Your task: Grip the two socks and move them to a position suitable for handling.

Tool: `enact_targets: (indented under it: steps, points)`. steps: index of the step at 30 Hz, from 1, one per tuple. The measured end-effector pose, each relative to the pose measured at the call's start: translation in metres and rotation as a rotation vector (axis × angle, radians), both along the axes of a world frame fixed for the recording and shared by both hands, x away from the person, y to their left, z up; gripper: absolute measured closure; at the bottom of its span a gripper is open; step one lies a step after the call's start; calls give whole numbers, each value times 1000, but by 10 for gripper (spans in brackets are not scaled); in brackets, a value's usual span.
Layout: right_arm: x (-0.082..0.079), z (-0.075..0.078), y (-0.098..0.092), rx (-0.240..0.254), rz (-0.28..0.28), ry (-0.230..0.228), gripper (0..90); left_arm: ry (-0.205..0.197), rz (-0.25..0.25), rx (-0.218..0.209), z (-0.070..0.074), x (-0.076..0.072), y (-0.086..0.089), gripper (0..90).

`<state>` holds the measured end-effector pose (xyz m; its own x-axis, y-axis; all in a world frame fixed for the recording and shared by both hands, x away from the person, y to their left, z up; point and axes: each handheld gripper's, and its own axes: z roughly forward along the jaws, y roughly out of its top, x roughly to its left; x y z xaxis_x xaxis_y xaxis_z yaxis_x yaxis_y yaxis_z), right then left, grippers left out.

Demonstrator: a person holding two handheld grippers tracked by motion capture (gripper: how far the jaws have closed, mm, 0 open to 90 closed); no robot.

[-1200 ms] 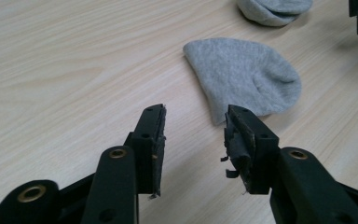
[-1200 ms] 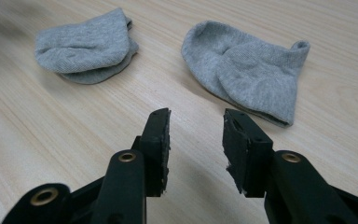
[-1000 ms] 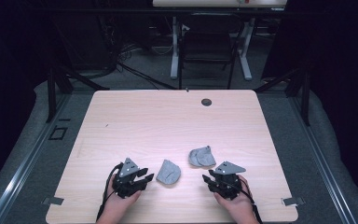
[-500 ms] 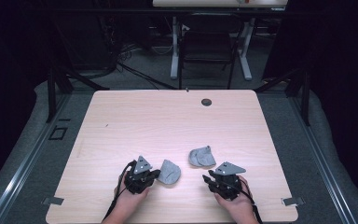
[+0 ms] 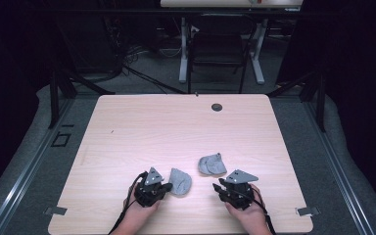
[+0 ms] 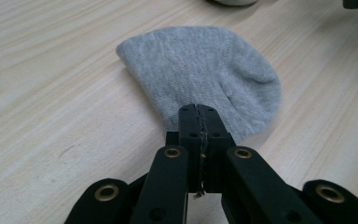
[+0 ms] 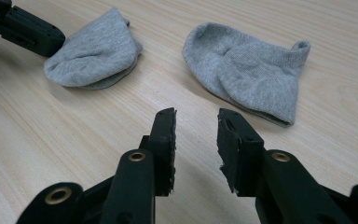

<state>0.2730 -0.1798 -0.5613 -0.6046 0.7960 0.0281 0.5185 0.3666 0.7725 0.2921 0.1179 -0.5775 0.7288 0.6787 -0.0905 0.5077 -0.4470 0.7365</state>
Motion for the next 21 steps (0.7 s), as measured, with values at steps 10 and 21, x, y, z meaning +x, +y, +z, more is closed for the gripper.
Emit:
enact_targets:
  steps: [10, 21]
  points:
    - [1, 0, -1, 12, -5, 2, 662, -58, -10, -13, 15, 12, -10, 893]
    - [1, 0, -3, 26, -4, 1, 660, -42, -1, 16, 5, 20, -18, 891]
